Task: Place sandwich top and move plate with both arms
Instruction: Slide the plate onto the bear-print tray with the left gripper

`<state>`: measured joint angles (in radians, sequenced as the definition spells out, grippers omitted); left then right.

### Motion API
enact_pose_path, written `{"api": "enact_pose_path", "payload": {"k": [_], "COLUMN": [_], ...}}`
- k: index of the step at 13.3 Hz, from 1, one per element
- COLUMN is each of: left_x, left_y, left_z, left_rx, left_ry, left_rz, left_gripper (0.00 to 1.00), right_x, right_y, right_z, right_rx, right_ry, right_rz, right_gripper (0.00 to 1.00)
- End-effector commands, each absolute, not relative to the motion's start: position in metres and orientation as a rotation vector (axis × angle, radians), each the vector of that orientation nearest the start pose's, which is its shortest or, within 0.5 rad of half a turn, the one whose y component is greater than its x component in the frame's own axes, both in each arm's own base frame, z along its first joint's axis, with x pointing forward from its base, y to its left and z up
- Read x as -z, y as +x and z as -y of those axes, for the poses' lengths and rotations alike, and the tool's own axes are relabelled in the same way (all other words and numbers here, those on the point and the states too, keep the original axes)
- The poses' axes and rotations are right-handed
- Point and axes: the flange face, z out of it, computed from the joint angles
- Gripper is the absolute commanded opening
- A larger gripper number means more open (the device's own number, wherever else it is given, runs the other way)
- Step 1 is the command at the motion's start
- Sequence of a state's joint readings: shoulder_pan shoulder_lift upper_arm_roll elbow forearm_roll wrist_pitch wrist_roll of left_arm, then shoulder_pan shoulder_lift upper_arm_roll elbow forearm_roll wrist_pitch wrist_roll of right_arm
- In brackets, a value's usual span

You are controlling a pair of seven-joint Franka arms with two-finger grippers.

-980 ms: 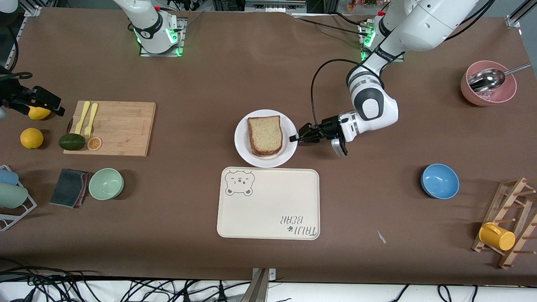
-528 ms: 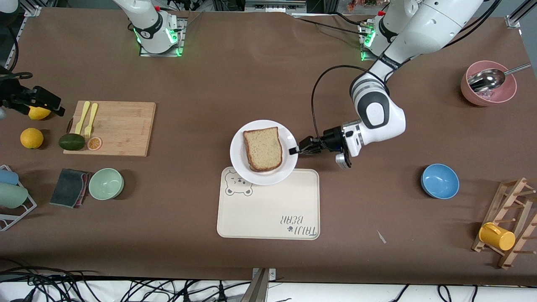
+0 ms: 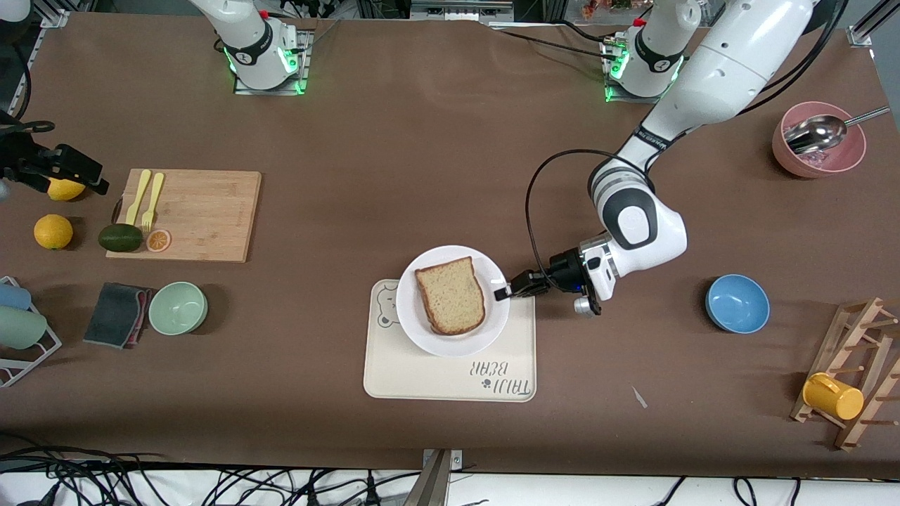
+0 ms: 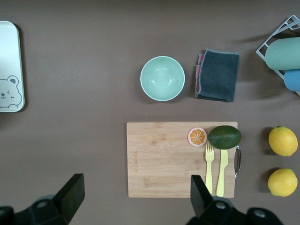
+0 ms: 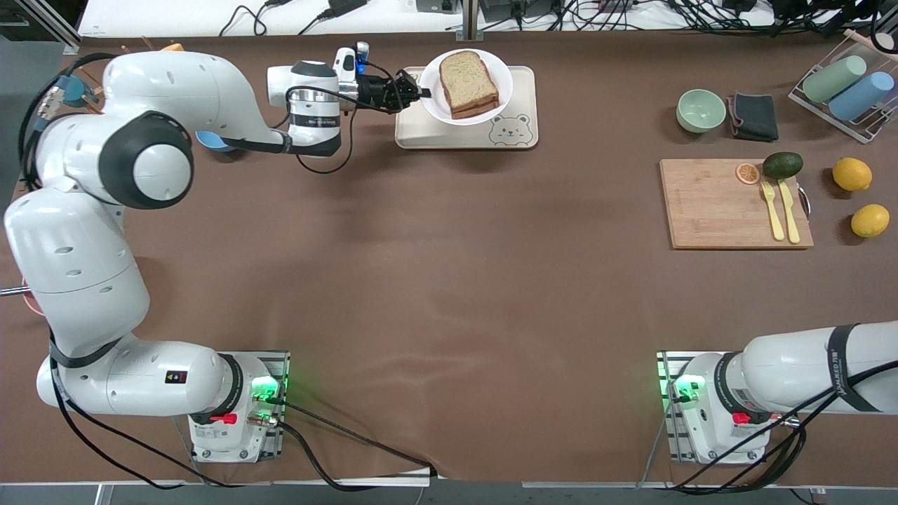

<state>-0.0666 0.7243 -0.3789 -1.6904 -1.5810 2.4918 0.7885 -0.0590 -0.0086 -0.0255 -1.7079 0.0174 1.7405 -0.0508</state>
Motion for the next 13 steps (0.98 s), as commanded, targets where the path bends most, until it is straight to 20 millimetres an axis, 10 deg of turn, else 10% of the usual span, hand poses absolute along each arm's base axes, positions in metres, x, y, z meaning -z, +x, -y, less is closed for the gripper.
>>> {"api": "enact_pose_path", "payload": {"k": [1, 13], "left_x": [-0.204, -0.148], "left_y": [0.658, 0.679], "left_z": [0.282, 0.291], "left_rx": [-0.226, -0.198], "left_ry": [1.995, 2.022], "left_rz": [-0.266, -0.335], "left_gripper": [0.02, 0.00], "right_x": [-0.582, -0.581], "right_y": [0.561, 0.562], "right_z": [0.046, 0.045], "right_rx": [0.071, 0.068], "right_ry": [-3.109, -3.107], "right_rz": [-0.046, -0.044], "right_gripper": [1.00, 1.00]}}
